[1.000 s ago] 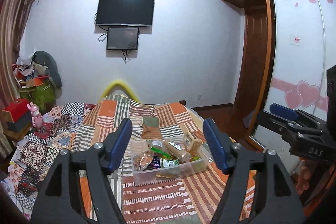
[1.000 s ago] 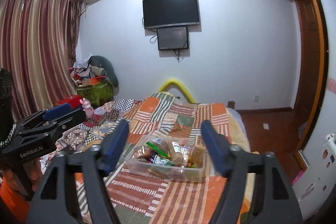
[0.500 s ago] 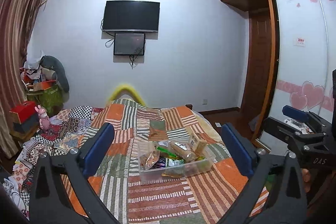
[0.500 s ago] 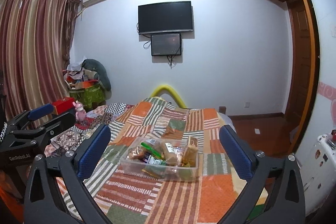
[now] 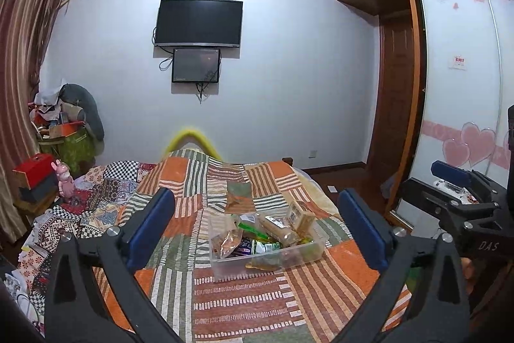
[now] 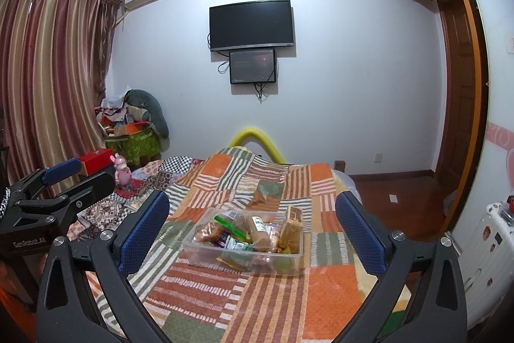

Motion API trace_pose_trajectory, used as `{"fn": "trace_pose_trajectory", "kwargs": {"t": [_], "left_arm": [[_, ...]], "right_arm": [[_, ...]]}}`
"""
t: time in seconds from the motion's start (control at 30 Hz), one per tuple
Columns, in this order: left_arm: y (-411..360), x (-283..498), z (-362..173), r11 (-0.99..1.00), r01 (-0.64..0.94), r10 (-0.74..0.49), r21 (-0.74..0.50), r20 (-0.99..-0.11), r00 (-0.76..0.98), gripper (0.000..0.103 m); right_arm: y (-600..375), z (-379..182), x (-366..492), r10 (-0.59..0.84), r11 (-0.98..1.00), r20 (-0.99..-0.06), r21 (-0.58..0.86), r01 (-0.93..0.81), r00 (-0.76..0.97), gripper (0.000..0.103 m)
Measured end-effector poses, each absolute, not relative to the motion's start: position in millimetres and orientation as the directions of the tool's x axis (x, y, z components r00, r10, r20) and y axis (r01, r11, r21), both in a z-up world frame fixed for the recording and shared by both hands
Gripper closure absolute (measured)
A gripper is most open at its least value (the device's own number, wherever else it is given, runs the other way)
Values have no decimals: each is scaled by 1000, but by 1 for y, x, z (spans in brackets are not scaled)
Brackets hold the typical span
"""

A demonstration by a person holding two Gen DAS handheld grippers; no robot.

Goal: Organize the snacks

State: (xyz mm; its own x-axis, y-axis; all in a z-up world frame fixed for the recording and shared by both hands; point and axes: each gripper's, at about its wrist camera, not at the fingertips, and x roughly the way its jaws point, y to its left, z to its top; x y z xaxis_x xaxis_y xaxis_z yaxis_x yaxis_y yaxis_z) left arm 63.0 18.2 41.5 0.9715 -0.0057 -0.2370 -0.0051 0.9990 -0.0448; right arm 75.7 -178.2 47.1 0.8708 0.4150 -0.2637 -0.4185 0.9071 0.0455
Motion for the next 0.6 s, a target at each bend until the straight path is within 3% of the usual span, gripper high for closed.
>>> {"fn": "trace_pose_trajectory", "kwargs": {"t": [0.6], "left_arm": [[15, 68, 38, 999, 5, -13, -34, -241, 970, 0]], "right_arm": [[-182, 49, 74, 397, 916, -250, 51, -397, 883, 0]]}}
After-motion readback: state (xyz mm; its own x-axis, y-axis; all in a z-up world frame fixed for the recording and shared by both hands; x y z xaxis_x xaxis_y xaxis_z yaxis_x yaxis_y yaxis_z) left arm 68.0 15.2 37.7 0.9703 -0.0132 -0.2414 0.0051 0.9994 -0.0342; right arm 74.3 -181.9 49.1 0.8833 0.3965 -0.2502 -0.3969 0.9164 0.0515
